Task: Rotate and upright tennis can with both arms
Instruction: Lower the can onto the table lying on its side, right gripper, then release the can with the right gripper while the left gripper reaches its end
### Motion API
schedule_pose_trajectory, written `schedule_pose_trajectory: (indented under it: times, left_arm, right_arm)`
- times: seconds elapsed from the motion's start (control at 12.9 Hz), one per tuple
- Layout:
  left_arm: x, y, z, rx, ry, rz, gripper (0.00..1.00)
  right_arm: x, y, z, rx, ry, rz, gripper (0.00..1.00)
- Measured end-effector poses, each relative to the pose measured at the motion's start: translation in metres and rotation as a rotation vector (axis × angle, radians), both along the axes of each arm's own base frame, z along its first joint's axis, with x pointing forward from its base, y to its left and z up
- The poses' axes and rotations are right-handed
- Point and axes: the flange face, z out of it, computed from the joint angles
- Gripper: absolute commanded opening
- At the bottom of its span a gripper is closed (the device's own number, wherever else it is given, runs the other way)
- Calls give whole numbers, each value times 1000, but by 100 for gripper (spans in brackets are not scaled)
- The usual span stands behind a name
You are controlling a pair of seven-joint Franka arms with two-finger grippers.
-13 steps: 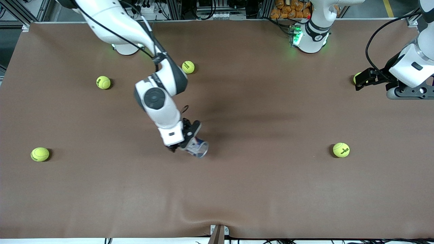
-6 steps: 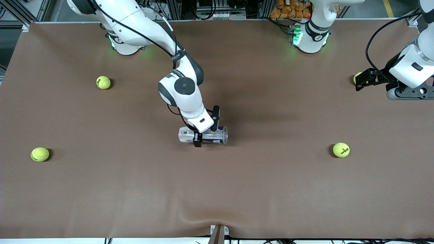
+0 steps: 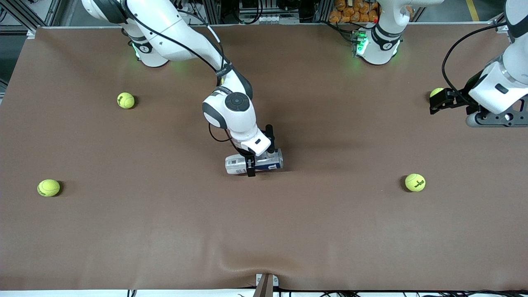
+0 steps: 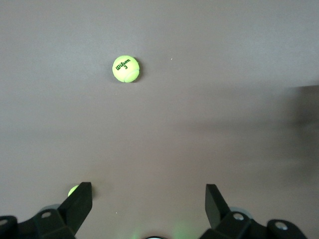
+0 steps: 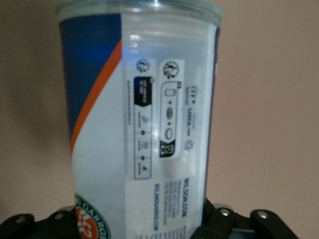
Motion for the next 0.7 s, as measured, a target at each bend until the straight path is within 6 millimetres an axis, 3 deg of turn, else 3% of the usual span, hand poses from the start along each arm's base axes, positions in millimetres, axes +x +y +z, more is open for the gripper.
schedule_pose_trajectory:
  times: [0.47,0.7]
  left_arm:
    - [2,-4,-3,0,3,-6,100]
    - [2,-4,-4,0,4,-8,100]
  right_arm:
    - [3,0,1,9,-12,0,100]
    - [9,2,11,25,-28,-9,100]
